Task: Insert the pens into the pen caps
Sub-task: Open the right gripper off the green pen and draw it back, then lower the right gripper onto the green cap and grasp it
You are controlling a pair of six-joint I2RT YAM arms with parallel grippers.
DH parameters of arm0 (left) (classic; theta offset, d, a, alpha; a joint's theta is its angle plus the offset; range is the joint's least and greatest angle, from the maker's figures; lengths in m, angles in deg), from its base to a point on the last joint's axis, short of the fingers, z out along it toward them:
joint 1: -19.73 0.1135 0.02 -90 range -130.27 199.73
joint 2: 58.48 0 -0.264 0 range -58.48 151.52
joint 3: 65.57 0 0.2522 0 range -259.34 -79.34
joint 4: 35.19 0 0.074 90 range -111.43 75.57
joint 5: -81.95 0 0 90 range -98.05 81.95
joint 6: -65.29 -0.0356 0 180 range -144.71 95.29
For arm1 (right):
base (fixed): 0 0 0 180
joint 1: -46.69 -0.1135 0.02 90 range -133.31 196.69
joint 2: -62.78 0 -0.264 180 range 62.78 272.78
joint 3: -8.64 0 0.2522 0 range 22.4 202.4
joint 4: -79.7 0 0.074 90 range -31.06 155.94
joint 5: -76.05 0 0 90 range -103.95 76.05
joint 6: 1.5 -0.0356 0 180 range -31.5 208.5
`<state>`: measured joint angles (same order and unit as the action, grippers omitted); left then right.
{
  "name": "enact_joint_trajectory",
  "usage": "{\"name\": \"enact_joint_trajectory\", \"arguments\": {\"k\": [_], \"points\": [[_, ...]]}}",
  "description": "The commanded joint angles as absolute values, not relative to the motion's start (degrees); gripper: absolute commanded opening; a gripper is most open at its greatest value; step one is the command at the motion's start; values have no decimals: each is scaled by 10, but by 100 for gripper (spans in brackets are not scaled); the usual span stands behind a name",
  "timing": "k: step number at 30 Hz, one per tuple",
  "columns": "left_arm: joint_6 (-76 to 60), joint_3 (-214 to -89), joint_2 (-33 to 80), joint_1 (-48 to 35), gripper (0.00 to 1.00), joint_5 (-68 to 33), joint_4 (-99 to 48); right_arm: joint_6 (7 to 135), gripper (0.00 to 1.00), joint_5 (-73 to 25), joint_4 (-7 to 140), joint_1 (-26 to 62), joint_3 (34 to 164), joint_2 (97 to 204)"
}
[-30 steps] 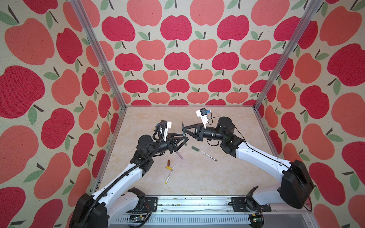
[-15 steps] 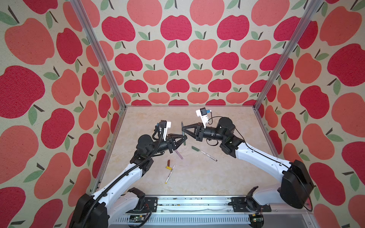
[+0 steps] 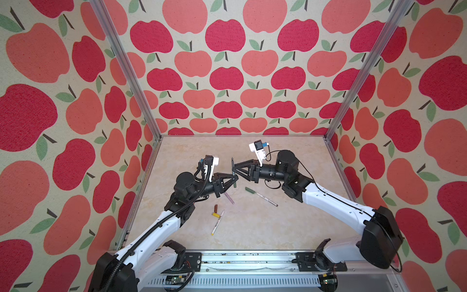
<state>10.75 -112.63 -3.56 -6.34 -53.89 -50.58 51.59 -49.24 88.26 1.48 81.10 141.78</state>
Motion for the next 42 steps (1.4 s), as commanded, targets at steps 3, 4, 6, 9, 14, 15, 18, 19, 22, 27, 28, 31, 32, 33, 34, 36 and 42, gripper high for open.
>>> {"name": "enact_joint_trajectory", "arguments": {"k": [3,4,6,9,14,15,18,19,22,27,28,31,32,33,34,36,42], "points": [[9,-1169,-85,-52,0,-526,-366,581,42,-456,735,46,835,1348],[-10,-1176,-95,-52,0,-516,-328,599,42,-439,688,51,840,1339],[-44,-1187,-115,-51,0,-498,-261,640,42,-395,594,57,850,1329],[-86,-1196,-141,-51,0,-466,-184,721,40,-294,420,58,893,1352],[-102,-1190,-171,-51,0,-454,-128,787,40,-216,293,56,943,1445],[-99,-1187,-175,-51,0,-462,-130,796,40,-208,284,55,952,1465],[-78,-1173,-187,-51,0,-486,-148,832,40,-189,249,50,995,1547],[-74,-1168,-191,-51,0,-488,-150,843,40,-180,231,48,1017,1580],[-67,-1159,-204,-51,0,-487,-149,867,41,-167,205,47,1070,1657],[-47,-1137,-226,-51,0,-509,-169,882,46,-160,189,48,1128,1752],[-43,-1133,-230,-51,0,-509,-171,885,47,-163,182,48,1140,1770],[-36,-1124,-237,-50,0,-511,-174,893,48,-179,173,46,1168,1812],[-34,-1122,-240,-50,0,-512,-176,894,48,-183,171,46,1174,1821],[-32,-1120,-243,-50,0,-513,-180,895,48,-188,169,45,1179,1830],[-31,-1119,-244,-50,0,-512,-185,894,48,-192,169,45,1182,1837],[-30,-1117,-247,-50,0,-511,-188,894,48,-199,164,42,1189,1850],[-31,-1117,-241,-50,0,-514,-196,891,47,-188,163,29,1184,1875]]}}
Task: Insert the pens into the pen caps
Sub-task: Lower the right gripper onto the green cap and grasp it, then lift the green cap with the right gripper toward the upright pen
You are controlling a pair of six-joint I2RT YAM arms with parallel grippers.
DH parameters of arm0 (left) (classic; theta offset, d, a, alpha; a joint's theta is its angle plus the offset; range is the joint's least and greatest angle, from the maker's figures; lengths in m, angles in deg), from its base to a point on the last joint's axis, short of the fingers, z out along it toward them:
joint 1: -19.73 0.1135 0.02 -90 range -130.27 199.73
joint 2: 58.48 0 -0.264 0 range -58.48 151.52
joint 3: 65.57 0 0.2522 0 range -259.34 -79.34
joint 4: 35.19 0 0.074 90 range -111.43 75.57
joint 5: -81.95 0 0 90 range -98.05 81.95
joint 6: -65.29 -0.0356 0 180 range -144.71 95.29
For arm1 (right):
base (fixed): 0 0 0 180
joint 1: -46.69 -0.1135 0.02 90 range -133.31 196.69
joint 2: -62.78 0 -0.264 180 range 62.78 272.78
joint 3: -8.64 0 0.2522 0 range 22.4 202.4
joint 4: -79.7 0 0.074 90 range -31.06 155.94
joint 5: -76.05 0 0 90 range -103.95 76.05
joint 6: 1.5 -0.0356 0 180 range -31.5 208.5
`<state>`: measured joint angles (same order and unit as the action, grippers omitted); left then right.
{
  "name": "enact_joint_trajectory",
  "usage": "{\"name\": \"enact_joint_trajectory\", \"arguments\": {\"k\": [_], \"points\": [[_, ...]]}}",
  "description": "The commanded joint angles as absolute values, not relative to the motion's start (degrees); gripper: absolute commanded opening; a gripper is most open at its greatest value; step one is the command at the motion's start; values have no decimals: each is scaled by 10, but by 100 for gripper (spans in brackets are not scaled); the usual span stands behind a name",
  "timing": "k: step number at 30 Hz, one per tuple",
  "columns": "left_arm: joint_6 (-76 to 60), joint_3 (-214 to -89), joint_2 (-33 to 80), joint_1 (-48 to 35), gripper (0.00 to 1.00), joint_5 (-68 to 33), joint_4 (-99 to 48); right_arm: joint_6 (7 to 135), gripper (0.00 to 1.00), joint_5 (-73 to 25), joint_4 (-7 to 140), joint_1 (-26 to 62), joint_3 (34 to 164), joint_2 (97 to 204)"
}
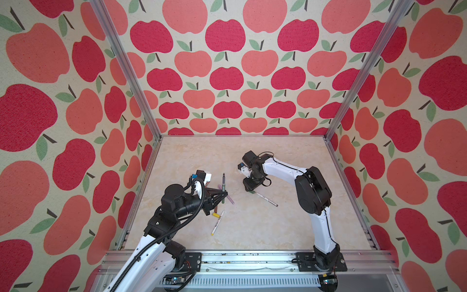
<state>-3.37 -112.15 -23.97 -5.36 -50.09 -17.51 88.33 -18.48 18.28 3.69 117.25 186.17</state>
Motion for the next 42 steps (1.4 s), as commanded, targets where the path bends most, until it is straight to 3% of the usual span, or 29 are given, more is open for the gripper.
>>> {"name": "enact_joint_trajectory", "arguments": {"k": [1,22,42], "points": [[-29,-1117,-239,-50,0,-515,-199,891,46,-185,162,26,1182,1879],[-27,-1126,-215,-48,0,-515,-221,866,18,-212,183,10,1149,1882],[-21,-1123,-205,-51,0,-503,-219,774,9,-291,290,47,1090,1750]]}}
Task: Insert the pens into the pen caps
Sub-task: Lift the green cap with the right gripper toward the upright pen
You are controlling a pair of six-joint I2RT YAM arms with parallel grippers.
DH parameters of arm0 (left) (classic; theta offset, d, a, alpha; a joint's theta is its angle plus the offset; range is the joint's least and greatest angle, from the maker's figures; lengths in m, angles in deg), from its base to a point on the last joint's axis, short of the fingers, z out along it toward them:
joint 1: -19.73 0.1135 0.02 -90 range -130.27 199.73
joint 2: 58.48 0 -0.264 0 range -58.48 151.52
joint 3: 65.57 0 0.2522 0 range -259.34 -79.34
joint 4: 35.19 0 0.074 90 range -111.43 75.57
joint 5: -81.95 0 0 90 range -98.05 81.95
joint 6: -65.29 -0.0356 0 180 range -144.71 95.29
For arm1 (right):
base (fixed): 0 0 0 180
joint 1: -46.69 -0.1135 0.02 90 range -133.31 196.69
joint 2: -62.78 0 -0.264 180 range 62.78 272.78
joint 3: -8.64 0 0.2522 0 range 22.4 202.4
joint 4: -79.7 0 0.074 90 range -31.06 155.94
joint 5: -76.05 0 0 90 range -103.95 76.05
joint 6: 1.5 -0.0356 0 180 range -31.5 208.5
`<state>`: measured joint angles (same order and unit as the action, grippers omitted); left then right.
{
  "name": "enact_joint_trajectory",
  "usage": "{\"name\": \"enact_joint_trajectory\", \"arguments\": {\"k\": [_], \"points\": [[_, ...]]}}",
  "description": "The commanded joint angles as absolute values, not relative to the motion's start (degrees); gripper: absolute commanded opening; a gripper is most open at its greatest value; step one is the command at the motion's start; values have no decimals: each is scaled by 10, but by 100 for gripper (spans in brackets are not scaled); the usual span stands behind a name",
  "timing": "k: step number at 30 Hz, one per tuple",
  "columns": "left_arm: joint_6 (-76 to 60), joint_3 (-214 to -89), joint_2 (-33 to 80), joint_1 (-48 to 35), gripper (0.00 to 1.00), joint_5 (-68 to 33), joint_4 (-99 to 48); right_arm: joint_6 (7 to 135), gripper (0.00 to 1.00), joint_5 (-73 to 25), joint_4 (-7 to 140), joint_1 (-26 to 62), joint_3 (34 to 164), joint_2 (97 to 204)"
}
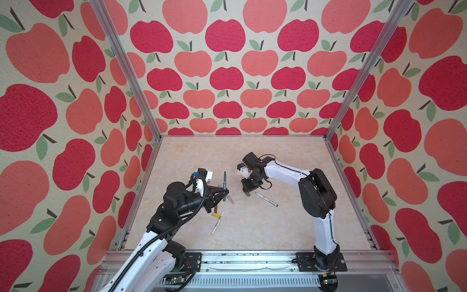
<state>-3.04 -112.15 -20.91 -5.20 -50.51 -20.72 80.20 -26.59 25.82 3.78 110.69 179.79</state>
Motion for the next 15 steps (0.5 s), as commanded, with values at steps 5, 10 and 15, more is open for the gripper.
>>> {"name": "enact_joint_trajectory", "arguments": {"k": [5,10,15], "points": [[-21,-1123,-189,-57,0,-501,-231,744,7,-311,338,64,1050,1691],[-29,-1130,-155,-76,0,-496,-239,706,6,-321,406,81,1006,1608],[-36,-1135,-122,-102,0,-482,-257,656,4,-330,493,103,954,1522]]}}
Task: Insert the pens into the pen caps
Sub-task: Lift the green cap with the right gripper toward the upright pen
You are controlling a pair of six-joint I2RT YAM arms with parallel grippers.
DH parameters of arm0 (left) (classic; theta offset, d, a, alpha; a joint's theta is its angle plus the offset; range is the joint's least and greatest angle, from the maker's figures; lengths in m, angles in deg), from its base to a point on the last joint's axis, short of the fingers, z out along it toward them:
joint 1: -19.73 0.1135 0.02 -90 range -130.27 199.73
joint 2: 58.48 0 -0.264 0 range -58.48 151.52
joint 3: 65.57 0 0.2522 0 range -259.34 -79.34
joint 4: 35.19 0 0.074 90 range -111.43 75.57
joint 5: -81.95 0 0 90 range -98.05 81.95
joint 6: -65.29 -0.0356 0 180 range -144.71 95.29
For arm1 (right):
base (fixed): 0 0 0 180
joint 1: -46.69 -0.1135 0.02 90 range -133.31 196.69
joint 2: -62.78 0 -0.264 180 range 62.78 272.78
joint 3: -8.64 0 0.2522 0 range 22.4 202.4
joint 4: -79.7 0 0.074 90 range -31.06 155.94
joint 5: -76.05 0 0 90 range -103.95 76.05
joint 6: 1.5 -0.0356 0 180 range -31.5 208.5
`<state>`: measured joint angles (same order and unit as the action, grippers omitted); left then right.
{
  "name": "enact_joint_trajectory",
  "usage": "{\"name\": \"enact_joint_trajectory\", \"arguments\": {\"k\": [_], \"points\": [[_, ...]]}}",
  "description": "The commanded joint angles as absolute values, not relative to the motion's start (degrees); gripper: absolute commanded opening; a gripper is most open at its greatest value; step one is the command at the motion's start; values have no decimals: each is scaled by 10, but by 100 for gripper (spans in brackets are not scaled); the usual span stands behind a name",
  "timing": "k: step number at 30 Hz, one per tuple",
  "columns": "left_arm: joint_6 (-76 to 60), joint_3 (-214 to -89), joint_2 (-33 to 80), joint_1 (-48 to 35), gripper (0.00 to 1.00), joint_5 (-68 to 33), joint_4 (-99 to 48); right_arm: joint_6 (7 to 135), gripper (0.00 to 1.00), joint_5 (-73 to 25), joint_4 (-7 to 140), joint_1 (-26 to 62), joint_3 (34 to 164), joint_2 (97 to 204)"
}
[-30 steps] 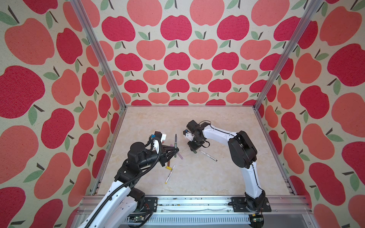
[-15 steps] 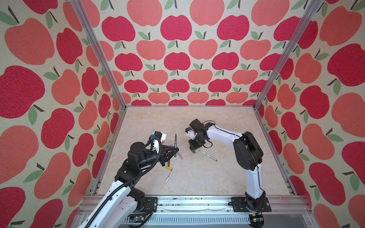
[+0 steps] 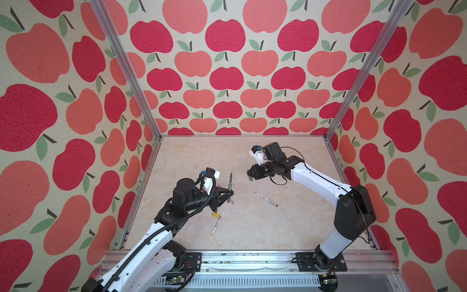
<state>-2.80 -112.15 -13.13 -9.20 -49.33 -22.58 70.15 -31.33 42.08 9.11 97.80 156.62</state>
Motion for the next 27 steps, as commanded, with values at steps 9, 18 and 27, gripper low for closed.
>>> {"name": "enact_joint_trajectory", "arguments": {"k": [9,18,27], "points": [[-41,-1141,-57,-152,0,-454,-282,588,4,-355,584,127,906,1420],[33,-1119,-9,-164,0,-431,-400,517,3,-427,701,124,858,1375],[56,-1121,19,-169,0,-420,-445,446,2,-464,829,121,810,1363]]}}
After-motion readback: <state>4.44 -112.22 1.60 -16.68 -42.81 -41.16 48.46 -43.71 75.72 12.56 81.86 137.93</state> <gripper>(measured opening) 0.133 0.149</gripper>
